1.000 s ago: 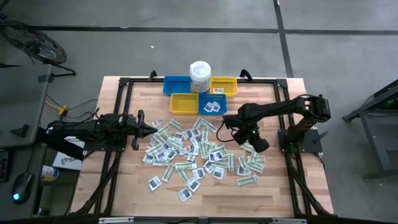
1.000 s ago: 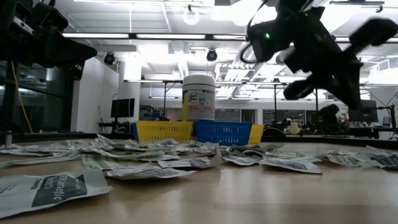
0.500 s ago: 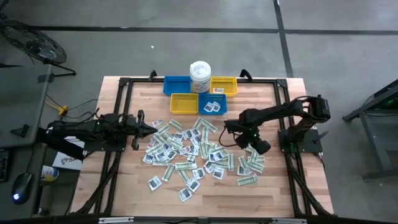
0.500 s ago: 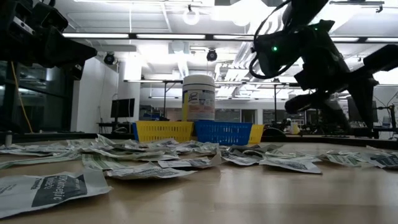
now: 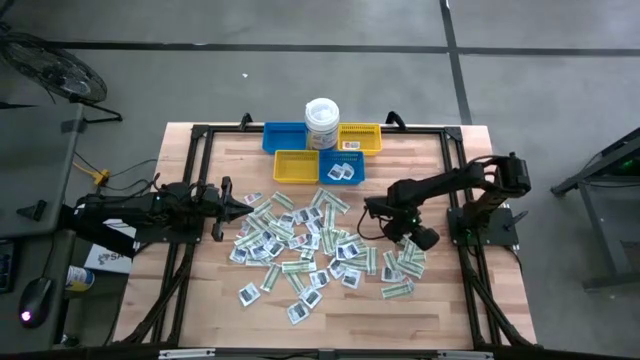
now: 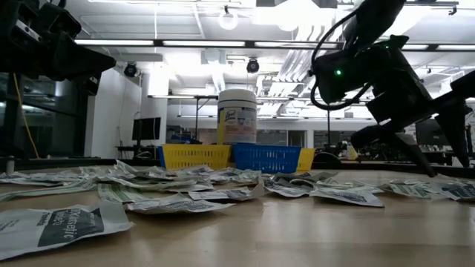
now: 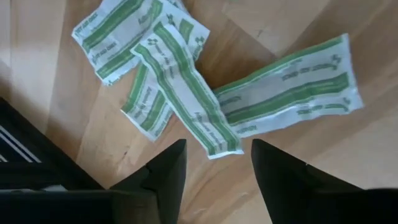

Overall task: Pick & Place First Aid Supplies
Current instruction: Put the green bandage pad into the left yellow bin

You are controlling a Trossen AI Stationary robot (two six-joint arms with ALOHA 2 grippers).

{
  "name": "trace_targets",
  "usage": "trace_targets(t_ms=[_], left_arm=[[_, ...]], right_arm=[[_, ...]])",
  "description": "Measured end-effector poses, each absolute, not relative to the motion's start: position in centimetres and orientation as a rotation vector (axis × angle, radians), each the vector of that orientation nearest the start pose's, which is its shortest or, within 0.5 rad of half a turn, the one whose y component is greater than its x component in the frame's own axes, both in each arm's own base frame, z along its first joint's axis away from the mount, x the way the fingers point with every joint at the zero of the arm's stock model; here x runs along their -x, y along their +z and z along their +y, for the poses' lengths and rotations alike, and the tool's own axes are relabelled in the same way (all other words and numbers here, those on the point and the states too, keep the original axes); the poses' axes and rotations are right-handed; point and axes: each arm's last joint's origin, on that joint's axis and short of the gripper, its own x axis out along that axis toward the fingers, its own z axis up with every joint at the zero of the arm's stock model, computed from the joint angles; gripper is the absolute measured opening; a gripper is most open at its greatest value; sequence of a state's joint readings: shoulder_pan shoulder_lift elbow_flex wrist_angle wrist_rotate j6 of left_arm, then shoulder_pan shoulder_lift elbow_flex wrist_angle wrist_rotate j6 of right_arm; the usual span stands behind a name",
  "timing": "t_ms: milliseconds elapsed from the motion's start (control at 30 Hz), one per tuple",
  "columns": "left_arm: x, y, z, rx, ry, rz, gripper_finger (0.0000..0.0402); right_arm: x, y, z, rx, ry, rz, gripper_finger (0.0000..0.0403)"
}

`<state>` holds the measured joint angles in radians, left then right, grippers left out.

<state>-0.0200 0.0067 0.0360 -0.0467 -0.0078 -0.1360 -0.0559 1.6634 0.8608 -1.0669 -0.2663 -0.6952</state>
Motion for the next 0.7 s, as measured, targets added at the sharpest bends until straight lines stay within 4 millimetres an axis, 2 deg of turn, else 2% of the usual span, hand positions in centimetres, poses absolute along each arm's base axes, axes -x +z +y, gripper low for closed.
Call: trace_targets(t_ms=[267, 700], left_arm=[[-9.58, 17.07, -0.17, 0.136, -0.011, 0.018, 0.0007], [-9.59, 17.06, -0.17, 0.136, -0.011, 0.019, 0.0007]], right_arm=[[-22.79, 13.62, -0.54, 0.184, 0.746, 1.682, 0.0135], [-22.91, 13.59, -0.54, 0.177, 0.733, 1.673, 0.0028]])
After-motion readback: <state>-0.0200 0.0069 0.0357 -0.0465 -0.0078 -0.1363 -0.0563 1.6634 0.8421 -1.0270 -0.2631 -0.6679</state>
